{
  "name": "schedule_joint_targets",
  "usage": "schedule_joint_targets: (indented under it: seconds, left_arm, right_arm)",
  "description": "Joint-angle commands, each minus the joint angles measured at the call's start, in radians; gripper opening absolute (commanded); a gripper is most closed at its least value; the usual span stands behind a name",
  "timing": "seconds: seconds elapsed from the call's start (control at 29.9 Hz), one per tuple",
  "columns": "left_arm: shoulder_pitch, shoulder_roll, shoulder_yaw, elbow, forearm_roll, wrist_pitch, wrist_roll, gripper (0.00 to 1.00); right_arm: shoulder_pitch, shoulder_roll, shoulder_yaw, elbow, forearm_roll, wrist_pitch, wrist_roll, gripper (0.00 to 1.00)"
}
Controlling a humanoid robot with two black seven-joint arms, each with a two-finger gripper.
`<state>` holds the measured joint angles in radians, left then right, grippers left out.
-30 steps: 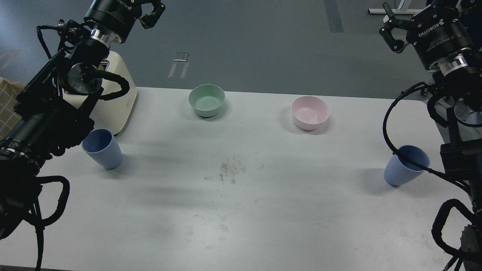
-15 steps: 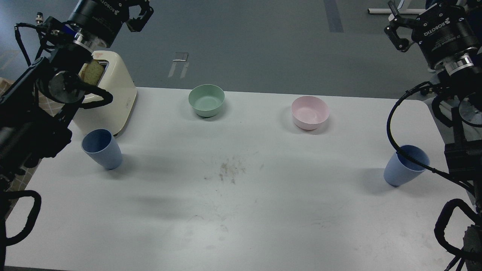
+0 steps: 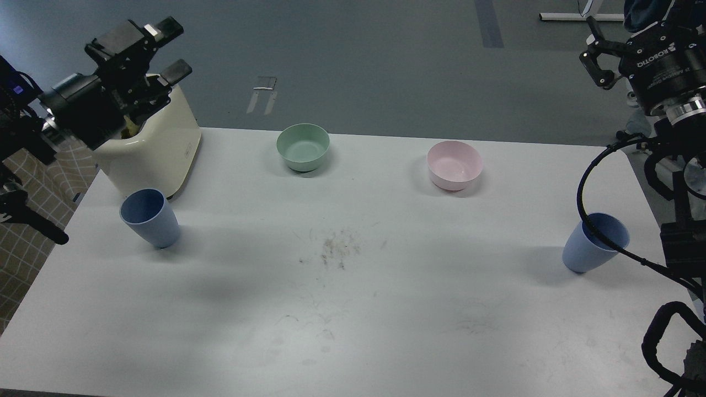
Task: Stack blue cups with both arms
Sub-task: 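Move the left gripper down toward the blue cup near it, then grasp the blue cup near the left arm with the left gripper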
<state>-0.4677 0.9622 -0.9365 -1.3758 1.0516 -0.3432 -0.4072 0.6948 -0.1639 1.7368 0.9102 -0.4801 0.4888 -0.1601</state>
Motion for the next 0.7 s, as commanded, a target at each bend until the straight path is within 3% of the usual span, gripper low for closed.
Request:
schedule_joint_targets:
  seconds: [0.0,0.13,0.3,0.5,0.67]
  left_arm:
    - [0.018,0.036,-0.001,0.000,0.247,0.006,-0.005,0.86]
    - [0.027,0.058,0.004,0.000,0.340,0.064,-0.031,0.86]
    - [0.110,0.110,0.013,-0.011,0.399,0.092,-0.033,0.85]
    - [0.176,0.144,0.025,-0.003,0.631,0.187,-0.048,0.80]
    - [0.193,0.133,0.047,0.038,0.735,0.196,-0.050,0.80]
  right_arm:
    - [0.000,-0.003,0.003,0.018,0.000,0.000,0.001,1.00]
    - [-0.001,-0.006,0.015,0.022,0.000,0.000,0.001,1.00]
    - [-0.020,-0.005,0.026,0.035,0.000,0.000,-0.001,1.00]
    - [-0.037,-0.005,0.024,0.047,0.000,0.000,-0.001,1.00]
    - [-0.038,-0.005,0.024,0.059,0.000,0.000,-0.001,1.00]
